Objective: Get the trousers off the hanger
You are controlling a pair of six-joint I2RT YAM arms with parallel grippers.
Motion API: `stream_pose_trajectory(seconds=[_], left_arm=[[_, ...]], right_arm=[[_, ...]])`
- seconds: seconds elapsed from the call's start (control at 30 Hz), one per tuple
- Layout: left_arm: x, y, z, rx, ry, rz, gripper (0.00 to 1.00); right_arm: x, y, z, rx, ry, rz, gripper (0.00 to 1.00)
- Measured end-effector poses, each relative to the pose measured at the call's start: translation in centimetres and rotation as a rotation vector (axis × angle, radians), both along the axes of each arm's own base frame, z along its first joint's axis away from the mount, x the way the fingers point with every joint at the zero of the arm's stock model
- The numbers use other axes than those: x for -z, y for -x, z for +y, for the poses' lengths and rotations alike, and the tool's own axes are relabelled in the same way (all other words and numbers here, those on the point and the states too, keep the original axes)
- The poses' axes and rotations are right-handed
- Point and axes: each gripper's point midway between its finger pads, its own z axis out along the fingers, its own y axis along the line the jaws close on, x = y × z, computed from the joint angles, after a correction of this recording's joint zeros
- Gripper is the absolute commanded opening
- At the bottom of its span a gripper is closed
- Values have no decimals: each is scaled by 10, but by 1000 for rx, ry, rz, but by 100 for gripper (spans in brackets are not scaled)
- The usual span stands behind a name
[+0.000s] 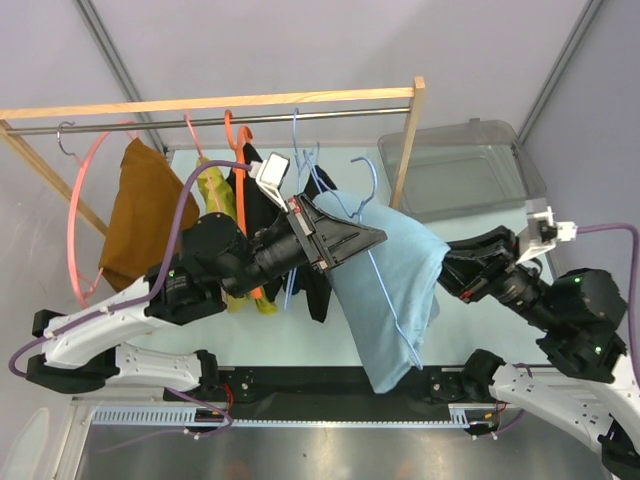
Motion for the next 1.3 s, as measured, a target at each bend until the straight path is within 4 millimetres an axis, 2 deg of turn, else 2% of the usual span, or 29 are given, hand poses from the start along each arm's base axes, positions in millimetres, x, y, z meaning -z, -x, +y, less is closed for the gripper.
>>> stream_pose_trajectory(seconds=[0.17, 0.33, 0.53, 0.77, 0.93, 1.13, 1.2, 1.3], left_arm=[[-9, 6, 6, 19, 24, -25, 0], [-17, 8, 14, 22, 44, -46, 1], [-17, 13, 13, 47, 39, -72, 0], [-14, 20, 12, 82, 20, -96, 0], [-2, 22, 13, 95, -28, -108, 0], [12, 27, 14, 123, -82, -117, 1], [15, 28, 15, 128, -92, -120, 0], [15, 30, 17, 135, -94, -122, 0]], right_arm=[[-41, 10, -14, 10, -50, -48, 0], [-70, 19, -28, 21, -102, -85, 0], [-82, 13, -40, 88, -144, -80, 0], [-98, -13, -59, 257, -182, -67, 0], [-133, -20, -86, 392, -227, -97, 0], [-172, 0, -129, 484, -318, -154, 0], [-178, 6, -141, 507, -333, -165, 0], [-176, 7, -153, 558, -310, -153, 0]])
